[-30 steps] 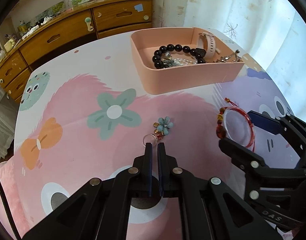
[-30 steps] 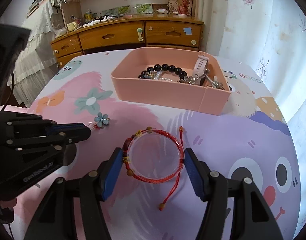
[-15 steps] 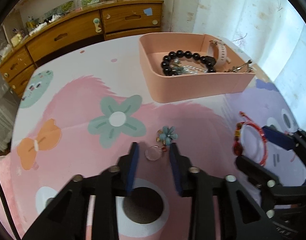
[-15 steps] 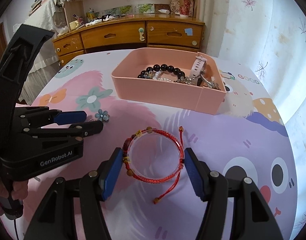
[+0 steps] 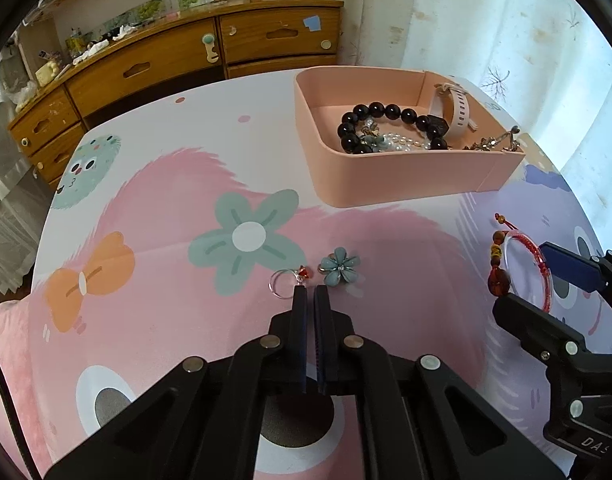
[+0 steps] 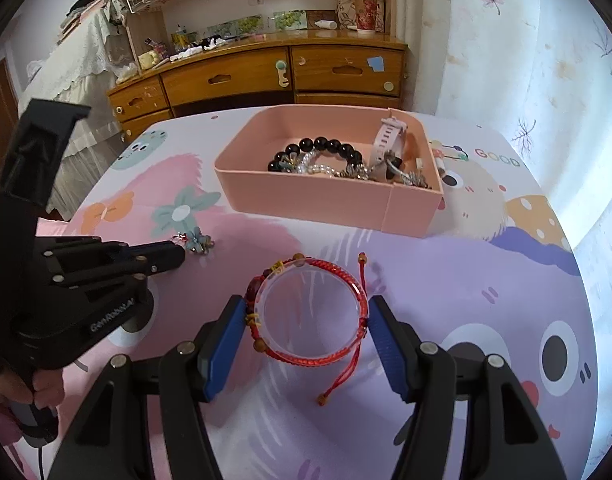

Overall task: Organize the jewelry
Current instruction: 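Close the right tool on the red string bracelet and lift it while the left tool lifts the ring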

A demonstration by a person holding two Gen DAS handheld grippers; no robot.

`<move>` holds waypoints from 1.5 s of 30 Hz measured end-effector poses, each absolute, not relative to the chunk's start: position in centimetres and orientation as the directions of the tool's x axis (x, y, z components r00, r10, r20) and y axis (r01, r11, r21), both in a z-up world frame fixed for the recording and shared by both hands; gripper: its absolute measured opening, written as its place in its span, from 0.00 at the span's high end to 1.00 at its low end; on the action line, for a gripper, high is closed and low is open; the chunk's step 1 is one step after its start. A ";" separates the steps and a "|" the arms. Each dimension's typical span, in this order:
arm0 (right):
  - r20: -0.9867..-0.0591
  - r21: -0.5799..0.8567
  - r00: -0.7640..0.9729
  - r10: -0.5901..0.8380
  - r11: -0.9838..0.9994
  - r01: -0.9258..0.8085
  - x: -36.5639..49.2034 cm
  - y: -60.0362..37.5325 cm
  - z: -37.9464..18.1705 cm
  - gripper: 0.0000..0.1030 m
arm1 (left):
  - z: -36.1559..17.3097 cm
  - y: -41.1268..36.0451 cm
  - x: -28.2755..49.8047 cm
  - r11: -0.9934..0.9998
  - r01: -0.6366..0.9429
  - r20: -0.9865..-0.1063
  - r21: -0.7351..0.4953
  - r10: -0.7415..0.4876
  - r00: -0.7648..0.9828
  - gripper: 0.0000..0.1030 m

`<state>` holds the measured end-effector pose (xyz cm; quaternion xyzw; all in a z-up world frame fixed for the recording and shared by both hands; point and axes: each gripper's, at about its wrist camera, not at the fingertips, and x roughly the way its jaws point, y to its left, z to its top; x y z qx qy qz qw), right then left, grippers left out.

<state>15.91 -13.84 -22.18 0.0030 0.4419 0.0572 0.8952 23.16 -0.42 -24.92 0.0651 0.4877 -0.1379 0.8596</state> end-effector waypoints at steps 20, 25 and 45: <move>-0.799 0.087 0.578 0.164 0.983 -0.160 16.2 -16.8 -22.1 0.39 | -25.1 0.0 24.3 0.982 0.186 -0.830 -0.032 -0.130 0.543 0.81; -0.800 0.107 0.572 0.184 0.980 -0.166 16.4 -17.8 -22.2 0.39 | -25.2 0.1 23.9 0.988 0.146 -0.812 -0.045 -0.121 0.572 0.82; -0.734 0.192 0.614 0.291 0.955 -0.224 18.2 -19.4 -19.8 0.39 | -23.4 -1.4 22.6 0.998 0.057 -0.800 0.003 -0.032 0.599 0.95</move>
